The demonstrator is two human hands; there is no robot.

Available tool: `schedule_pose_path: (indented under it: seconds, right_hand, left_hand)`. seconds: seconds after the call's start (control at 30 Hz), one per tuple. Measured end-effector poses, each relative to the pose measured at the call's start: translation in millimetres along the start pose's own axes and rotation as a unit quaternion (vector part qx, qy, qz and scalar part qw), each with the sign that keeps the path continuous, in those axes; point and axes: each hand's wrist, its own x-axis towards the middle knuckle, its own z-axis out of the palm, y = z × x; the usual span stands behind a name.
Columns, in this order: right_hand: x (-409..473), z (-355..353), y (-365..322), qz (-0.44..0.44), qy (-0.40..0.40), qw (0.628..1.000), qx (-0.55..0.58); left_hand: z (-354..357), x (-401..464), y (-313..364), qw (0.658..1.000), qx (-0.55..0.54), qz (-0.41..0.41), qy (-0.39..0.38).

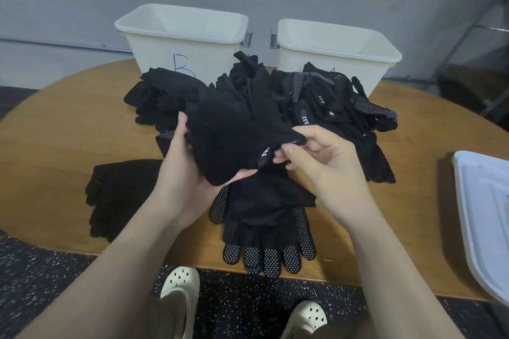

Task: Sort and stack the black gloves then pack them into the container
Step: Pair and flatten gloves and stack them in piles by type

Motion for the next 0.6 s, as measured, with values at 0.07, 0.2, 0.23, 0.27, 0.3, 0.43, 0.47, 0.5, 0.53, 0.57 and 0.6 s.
schedule_pose_path:
  seconds: [0.07,0.2,0.23,0.27,0.3,0.43,0.47,0.5,0.53,0.57,0.6]
  right_hand:
    - [-0.9,-1.2,-2.4,-0.012,-0.004,1.0,-0.002]
    - [-4.7,-3.4,-5.1,-0.025,-0.023,0.999,-0.011]
    - [-5.2,-3.2,-4.6,-0.023,-0.031,0.999,-0.01]
    - [-5.7,-3.0,-3.6,-0.018,-0.036,0.999,-0.009]
    - [-6.1,-2.5,-3.5,-0.014,-0.039,0.999,-0.009]
    - [-6.8,-4.7,-2.3,0.0,-0.05,0.999,-0.018]
    - [-7.7,-5.1,-3.1,0.004,-0.047,0.999,-0.009]
    - [-8.1,-5.6,-3.5,0.009,-0.041,0.999,0.005]
    - [-8.3,-5.6,-4.0,0.017,-0.033,0.999,0.015]
    - [-8.0,-5.2,-5.1,0.033,-0.027,0.999,0.021]
    - [-7.5,-4.3,-7.2,0.055,-0.019,0.998,0.028]
  left_hand:
    - [-6.2,6.7,-2.3,0.999,0.031,-0.026,-0.012]
    - [-7.1,3.3,6.4,0.991,0.088,-0.085,-0.062]
    - [-5.8,4.0,5.3,0.99,0.092,-0.087,-0.068]
    - [-3.5,2.8,3.2,0.989,0.091,-0.087,-0.081]
    - [-2.6,2.7,0.8,0.988,0.094,-0.087,-0.088]
    - [-6.6,-0.3,-4.3,0.976,0.184,-0.038,-0.11]
    - [-8.1,-0.9,-5.0,0.975,0.189,-0.028,-0.116]
    - [-8.7,-1.8,-5.4,0.975,0.186,-0.024,-0.119]
    - [-9.1,-2.5,-5.9,0.976,0.18,-0.019,-0.122]
    - [-9.3,-2.3,-6.8,0.977,0.174,-0.011,-0.12]
    - [-8.9,-2.1,-7.3,0.98,0.165,-0.002,-0.114]
